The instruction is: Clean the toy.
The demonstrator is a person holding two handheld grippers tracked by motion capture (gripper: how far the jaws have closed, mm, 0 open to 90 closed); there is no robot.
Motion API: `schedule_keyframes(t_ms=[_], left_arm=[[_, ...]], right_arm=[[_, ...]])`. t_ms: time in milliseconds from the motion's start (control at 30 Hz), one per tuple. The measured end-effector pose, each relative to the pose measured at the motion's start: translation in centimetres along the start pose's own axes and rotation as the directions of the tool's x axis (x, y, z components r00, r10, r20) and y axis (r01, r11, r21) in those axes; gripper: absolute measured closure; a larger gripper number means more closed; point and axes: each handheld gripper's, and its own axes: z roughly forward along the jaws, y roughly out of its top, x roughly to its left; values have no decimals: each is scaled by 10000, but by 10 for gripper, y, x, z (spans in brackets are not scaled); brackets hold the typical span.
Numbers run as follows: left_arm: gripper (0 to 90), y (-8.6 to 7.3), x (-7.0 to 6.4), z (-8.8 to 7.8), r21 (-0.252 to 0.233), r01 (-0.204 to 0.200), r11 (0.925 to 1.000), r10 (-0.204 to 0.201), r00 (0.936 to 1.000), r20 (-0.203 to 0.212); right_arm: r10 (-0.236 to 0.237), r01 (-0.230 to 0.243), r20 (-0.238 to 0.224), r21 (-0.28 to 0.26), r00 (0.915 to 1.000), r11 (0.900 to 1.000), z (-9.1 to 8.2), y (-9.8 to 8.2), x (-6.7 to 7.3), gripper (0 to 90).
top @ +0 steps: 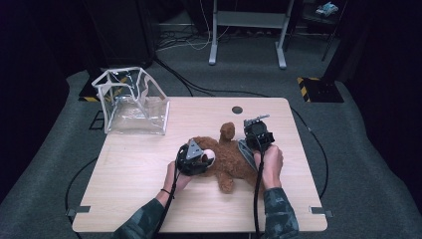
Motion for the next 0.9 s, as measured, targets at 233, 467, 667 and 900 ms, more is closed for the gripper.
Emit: schedule_keyframes(t_ms=[233,467,667,900], left_arm=[[494,0,0,0,-8,3,10000,-3,10000,-21],[494,0,-1,1,-52,6,10000,-6,10000,-62],[494,0,-1,1,-87,26,10000,-26,10000,-65],[494,-1,0,0,-59,-2,10000,2,10000,-42]], right_arm=[[-56,-177,-2075,-1103,9782,9937,-11,11,24,753],[-204,118,-1314,-659,9911,9978,5,0,13,761],[272,-272,-34,2,9996,9996,9,-15,-23,762],[564,-600,-414,-943,9976,9937,-15,-7,-19,757]])
